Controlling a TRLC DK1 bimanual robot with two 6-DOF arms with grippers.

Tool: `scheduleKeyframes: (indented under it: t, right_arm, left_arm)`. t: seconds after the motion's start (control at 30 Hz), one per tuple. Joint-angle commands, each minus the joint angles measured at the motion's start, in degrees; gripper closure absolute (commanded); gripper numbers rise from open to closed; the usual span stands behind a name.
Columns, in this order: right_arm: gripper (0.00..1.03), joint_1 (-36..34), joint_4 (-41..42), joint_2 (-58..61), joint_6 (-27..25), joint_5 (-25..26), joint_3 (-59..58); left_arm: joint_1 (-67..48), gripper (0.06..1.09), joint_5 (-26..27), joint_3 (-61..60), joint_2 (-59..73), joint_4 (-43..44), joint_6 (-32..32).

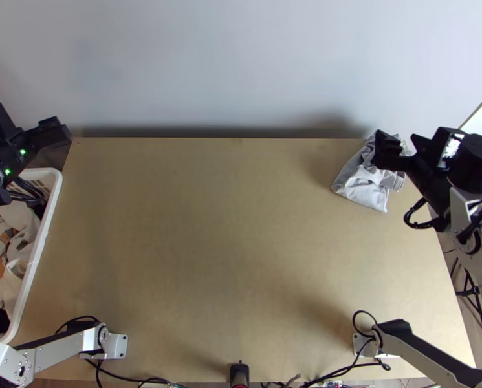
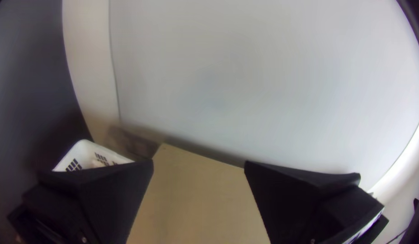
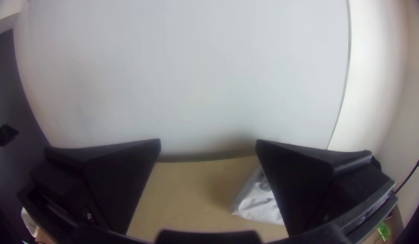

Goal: Fold the t-shirt

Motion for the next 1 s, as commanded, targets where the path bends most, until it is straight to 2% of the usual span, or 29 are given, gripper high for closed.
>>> scheduleKeyframes:
  t: [0.0,0.17,0.3,0.43,0.77,0.97]
  right_arm:
    - [0.05,0.0,-0.3,2.2,0.3,1.4,0.6]
    - [0.05,0.6,0.1,3.7,-1.4,3.4,0.7]
    - [0.05,1.1,0.6,4.9,-1.8,3.8,0.7]
    - [0.05,1.8,0.9,6.1,-1.8,4.0,1.1]
    - [0.05,3.8,0.9,8.4,-3.8,5.9,1.2]
    - [0.05,3.9,0.9,9.4,-3.9,6.8,1.0]
  left_arm:
    - [8.4,0.11,-0.9,-4.1,1.3,-1.2,3.3]
    - [17.8,0.11,-0.9,-14.5,-2.9,-3.2,7.5]
    - [27.8,0.11,-0.5,-26.2,-6.7,3.7,13.2]
    - [36.2,0.11,-0.1,-34.1,-6.1,4.9,16.1]
    - [48.0,0.11,0.0,-42.6,-2.5,12.5,29.0]
    - [53.0,0.11,-0.1,-47.7,1.1,16.1,32.7]
